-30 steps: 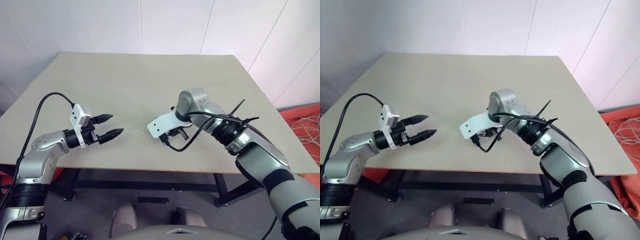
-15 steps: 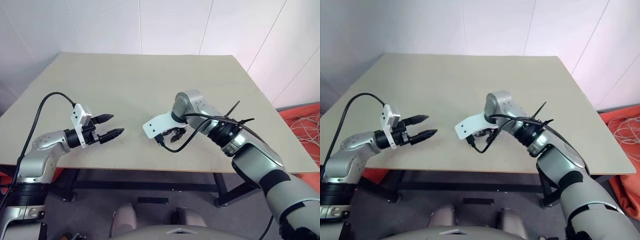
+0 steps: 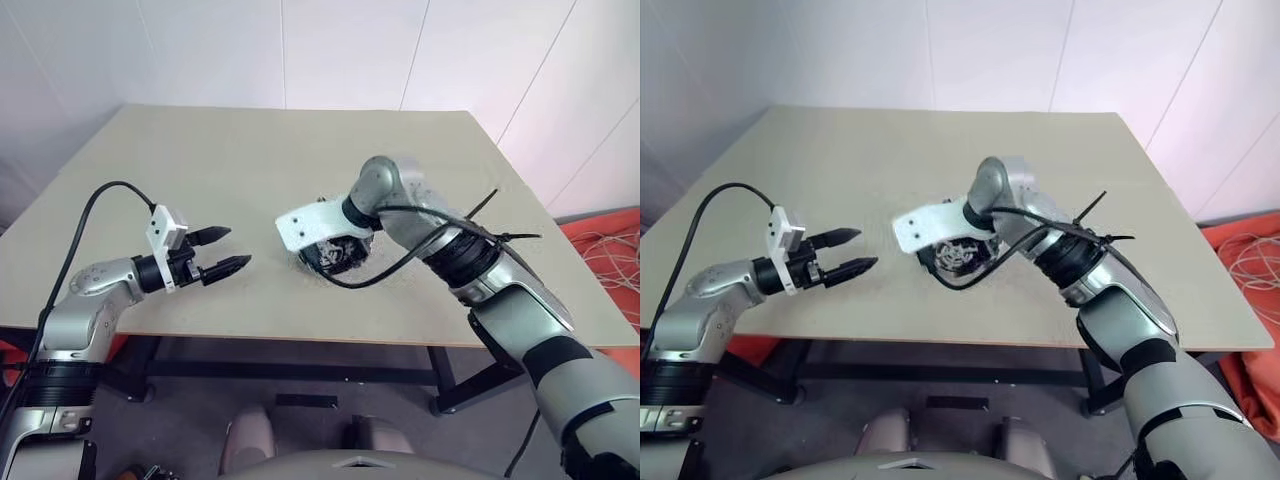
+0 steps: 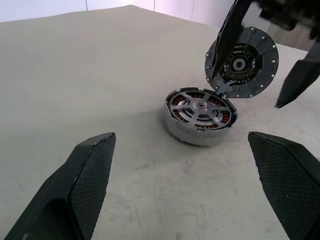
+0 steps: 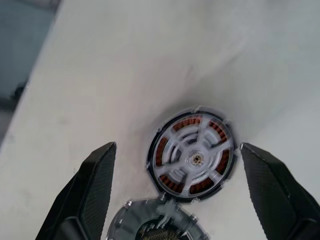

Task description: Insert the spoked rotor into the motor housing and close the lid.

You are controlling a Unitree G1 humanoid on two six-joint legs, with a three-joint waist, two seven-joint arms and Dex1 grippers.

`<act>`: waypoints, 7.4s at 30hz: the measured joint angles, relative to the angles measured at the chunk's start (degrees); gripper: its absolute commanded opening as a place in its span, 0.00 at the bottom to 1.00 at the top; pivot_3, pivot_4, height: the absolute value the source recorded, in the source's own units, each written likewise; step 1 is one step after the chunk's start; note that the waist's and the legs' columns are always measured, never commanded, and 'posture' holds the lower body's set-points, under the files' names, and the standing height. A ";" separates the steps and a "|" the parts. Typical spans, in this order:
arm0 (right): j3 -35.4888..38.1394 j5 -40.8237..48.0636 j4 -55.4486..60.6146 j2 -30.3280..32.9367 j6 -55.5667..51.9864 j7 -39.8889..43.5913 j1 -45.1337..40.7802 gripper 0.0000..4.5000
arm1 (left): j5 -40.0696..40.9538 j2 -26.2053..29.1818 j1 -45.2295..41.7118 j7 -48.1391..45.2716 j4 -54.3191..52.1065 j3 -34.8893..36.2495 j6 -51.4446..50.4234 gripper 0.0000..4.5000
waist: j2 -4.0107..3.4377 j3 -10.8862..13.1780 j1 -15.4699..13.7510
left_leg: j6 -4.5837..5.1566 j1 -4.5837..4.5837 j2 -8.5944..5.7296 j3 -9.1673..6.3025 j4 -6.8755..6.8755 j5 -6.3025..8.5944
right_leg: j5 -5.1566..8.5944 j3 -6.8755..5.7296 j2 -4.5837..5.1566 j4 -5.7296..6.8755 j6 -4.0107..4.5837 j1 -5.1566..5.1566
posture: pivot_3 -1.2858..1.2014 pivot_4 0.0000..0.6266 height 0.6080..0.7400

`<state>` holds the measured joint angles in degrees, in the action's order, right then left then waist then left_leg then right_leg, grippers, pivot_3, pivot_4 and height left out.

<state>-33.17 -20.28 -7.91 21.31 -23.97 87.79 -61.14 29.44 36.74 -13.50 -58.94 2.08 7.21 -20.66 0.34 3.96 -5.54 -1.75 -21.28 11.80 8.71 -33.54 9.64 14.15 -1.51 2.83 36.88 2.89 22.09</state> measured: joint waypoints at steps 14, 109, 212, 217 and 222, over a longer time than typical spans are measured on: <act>23.80 10.11 -16.86 9.39 -6.37 -24.64 -7.01 0.91 | 1.71 -2.12 -0.76 2.43 1.46 3.39 0.03 1.00 | 0.06 -0.01 -0.48 | -0.03 0.10 -0.12 0.02 -0.05 -0.01 | 0.00 0.00 0.10 -0.04 -0.01 -0.19 | 0.52 0.00 1.00; 20.19 29.23 -3.02 -3.05 -1.21 -39.57 26.99 0.95 | -2.10 -6.88 2.81 -0.39 3.95 -0.89 5.29 1.00 | -0.24 -0.01 -0.09 | -0.24 0.20 -0.09 0.06 0.24 -0.14 | 0.00 0.01 0.08 -0.13 -0.04 -0.15 | 0.52 0.00 1.00; 16.73 20.51 -11.38 -4.24 -1.11 -39.21 23.97 0.69 | -6.02 -5.43 -6.13 0.44 5.56 -3.25 0.28 1.00 | -0.23 -0.01 -0.11 | -0.18 0.22 -0.10 0.06 0.27 -0.11 | 0.00 0.01 0.08 -0.14 -0.03 -0.15 | 0.52 0.00 1.00; 16.76 20.50 -11.50 -4.26 -1.09 -39.19 23.82 0.69 | -6.05 -7.43 -10.02 -0.10 8.29 -4.67 0.22 0.73 | -0.23 -0.01 -0.13 | -0.18 0.24 -0.11 0.07 0.27 -0.11 | 0.00 0.01 0.09 -0.14 -0.03 -0.17 | 0.52 0.00 1.00; 16.75 20.50 -11.74 -4.59 -1.05 -39.19 23.70 0.69 | -9.90 -9.99 -14.98 0.67 14.42 -8.40 2.62 0.35 | -0.23 -0.01 -0.11 | -0.24 0.23 -0.11 0.06 0.27 -0.15 | 0.00 0.01 0.08 -0.14 -0.03 -0.17 | 0.52 0.00 1.00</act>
<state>-16.43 0.22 -19.65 16.72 -25.02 48.60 -37.44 19.54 26.76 -28.47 -58.27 16.51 -1.19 -18.04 0.10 3.95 -5.65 -2.00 -21.05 11.69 8.77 -33.27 9.49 14.15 -1.50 2.91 36.74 2.86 21.92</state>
